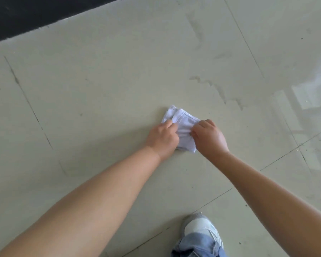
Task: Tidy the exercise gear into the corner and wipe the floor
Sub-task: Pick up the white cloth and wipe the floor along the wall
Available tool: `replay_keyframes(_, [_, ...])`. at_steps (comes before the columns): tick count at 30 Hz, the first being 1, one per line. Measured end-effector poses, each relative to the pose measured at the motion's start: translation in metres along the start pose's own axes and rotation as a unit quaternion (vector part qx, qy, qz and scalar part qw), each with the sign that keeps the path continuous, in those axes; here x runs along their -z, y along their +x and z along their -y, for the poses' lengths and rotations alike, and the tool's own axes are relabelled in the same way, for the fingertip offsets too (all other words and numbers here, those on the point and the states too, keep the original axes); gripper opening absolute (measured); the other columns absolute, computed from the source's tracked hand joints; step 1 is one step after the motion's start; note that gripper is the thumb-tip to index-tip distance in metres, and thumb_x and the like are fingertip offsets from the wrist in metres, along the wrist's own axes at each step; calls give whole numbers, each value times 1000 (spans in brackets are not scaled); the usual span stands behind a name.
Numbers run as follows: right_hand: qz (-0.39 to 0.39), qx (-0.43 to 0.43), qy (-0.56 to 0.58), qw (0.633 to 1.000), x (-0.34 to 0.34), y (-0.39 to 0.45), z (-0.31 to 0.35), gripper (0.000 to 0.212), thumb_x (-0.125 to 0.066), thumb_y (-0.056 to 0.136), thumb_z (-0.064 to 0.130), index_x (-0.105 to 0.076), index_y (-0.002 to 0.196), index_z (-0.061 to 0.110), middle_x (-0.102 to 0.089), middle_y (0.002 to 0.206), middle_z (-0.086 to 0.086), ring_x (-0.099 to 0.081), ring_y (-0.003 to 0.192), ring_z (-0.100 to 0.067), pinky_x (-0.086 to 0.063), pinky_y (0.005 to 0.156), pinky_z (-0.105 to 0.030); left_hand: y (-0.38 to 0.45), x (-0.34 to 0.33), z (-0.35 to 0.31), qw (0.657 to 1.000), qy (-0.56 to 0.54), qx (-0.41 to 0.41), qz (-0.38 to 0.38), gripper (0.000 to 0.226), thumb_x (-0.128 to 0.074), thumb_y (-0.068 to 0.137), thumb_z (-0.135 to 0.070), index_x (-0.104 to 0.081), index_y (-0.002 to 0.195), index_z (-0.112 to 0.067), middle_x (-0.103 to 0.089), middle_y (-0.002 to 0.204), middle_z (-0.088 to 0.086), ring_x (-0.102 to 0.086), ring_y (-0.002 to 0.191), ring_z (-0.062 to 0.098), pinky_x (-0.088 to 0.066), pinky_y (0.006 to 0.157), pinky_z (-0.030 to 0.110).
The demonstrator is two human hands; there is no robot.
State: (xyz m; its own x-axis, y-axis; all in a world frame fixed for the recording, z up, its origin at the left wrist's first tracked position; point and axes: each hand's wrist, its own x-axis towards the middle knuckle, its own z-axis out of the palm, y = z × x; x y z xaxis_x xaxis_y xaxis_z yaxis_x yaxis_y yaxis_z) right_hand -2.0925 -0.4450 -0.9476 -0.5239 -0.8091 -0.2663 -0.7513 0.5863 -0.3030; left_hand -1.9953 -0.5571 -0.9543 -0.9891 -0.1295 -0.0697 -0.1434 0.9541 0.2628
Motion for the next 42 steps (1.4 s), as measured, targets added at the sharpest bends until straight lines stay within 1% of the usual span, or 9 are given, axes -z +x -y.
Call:
replay_keyframes(4, [-8, -72, -12, 997, 14, 37, -13, 13, -54, 81, -3, -67, 81, -6, -64, 82, -22, -59, 87, -37, -46, 64, -34, 43, 9, -8, 992, -38, 120, 4, 39, -34, 90, -2, -68, 109, 1, -63, 117, 12, -60, 112, 23, -49, 85, 32])
replay_keyframes(9, [-76, -64, 29, 995, -14, -19, -19, 6, -58, 56, -6, -62, 54, -1, -56, 52, -13, -56, 52, -31, -47, 44, -29, 27, -4, -24, 994, -77, 65, 42, 40, -28, 92, -8, -66, 99, 2, -62, 106, 16, -61, 98, 25, -41, 71, 28])
replay_keyframes(13, [-43, -84, 13, 995, -21, -108, -40, 10, -61, 54, -5, -65, 57, 4, -55, 52, -7, -55, 50, -28, -52, 46, -27, 5, -5, -66, 983, -49, -60, 165, 29, -41, 52, -7, -58, 29, -9, -56, 37, -2, -58, 36, 11, -31, 30, 11])
replay_keyframes(21, [-105, -214, 60, 969, 6, -45, -67, 20, -57, 80, -7, -74, 89, -3, -68, 85, -22, -59, 87, -41, -38, 74, -26, 57, -5, -74, 982, 30, -132, 132, 21, -46, 39, -15, -60, 24, -19, -53, 30, -5, -58, 36, 7, -33, 58, 18])
replay_keyframes(27, [-81, -100, 61, 990, -8, 9, 0, 14, -70, 48, -9, -64, 55, 2, -60, 55, -13, -60, 53, -31, -43, 47, -20, 43, 37, -14, 982, 153, 10, 113, 21, -57, 59, -14, -74, 49, -19, -68, 54, -5, -70, 62, 9, -47, 61, 11])
replay_keyframes(30, [-9, -37, 4, 999, -11, -7, 40, 33, -80, 29, -5, -61, 53, 8, -61, 55, -6, -61, 51, -24, -42, 47, -14, 17, 37, 10, 935, 201, -79, 282, 31, -46, 90, -5, -65, 115, -5, -62, 121, 9, -54, 120, 25, -41, 97, 28])
replay_keyframes(34, [170, 23, -101, 980, 16, -20, 57, 32, -54, 85, 0, -53, 117, 3, -54, 122, -12, -50, 114, -29, -41, 90, -32, -2, 59, 1, 942, 183, -80, 269, 26, -63, 84, -19, -70, 107, -10, -67, 115, 9, -62, 111, 22, -46, 86, 25])
replay_keyframes(39, [165, 23, -213, 963, 94, -26, 38, 31, -45, 91, 0, -48, 122, 4, -49, 124, -12, -50, 114, -28, -42, 90, -34, 17, 79, -24, 957, 150, -104, 223, 34, -44, 91, -1, -53, 124, -6, -54, 132, 9, -50, 124, 27, -39, 96, 30])
replay_keyframes(42, [145, -20, -223, 964, 119, -42, 24, 29, -43, 89, -3, -50, 117, 4, -51, 121, -12, -51, 110, -28, -43, 85, -33, 31, 99, -47, 963, 137, -120, 196, 31, -45, 90, 3, -55, 118, -4, -57, 125, 10, -54, 118, 27, -35, 70, 21])
